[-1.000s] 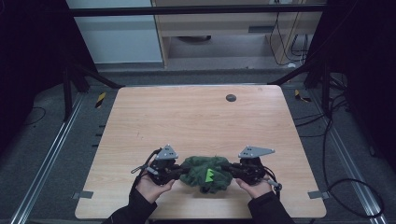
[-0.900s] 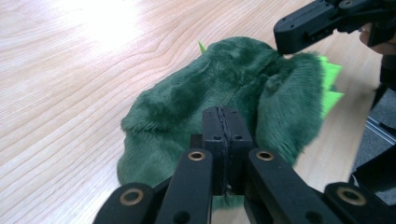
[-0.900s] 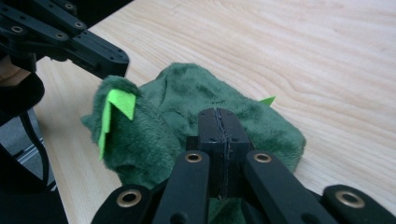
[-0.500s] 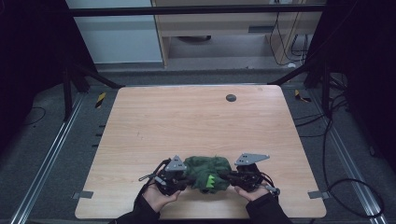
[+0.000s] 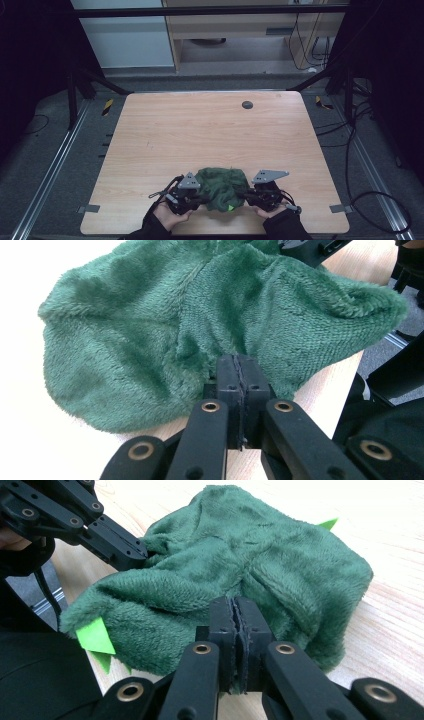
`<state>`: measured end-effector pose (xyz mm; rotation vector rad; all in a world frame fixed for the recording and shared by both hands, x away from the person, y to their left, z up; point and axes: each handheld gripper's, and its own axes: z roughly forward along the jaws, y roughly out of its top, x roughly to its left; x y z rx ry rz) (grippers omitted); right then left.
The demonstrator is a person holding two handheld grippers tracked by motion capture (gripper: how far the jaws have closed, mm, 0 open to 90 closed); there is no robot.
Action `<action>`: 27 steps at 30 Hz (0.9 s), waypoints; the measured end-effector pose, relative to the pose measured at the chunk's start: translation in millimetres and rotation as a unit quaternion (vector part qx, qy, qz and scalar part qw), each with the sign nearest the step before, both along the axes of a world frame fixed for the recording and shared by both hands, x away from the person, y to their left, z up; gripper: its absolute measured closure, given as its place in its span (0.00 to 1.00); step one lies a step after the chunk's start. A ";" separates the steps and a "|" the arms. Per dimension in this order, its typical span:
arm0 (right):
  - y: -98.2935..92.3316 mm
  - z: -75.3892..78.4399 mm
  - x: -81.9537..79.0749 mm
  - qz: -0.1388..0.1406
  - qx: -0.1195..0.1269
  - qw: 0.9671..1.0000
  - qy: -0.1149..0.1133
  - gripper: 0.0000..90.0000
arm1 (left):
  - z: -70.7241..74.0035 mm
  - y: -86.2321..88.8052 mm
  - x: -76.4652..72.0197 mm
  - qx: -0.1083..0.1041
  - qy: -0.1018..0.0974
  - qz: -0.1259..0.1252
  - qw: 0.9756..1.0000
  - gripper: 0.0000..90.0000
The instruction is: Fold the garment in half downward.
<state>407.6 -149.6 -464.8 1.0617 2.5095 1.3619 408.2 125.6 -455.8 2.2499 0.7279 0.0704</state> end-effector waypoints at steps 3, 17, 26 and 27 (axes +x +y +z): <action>1.0 3.5 -2.0 -0.001 0.009 1.000 -0.005 0.97 | 3.6 0.4 2.0 -0.006 -0.007 0.008 1.000 1.00; 6.7 -6.0 -0.9 0.015 -0.002 1.000 0.008 1.00 | -10.9 0.1 16.9 0.038 -0.015 0.037 0.998 1.00; 3.7 -10.9 -1.8 0.017 -0.021 1.000 0.013 1.00 | -11.0 0.5 12.2 0.036 -0.014 0.028 0.999 0.99; 3.7 -10.9 -1.8 0.017 -0.021 1.000 0.013 1.00 | -11.0 0.5 12.2 0.036 -0.014 0.028 0.999 0.99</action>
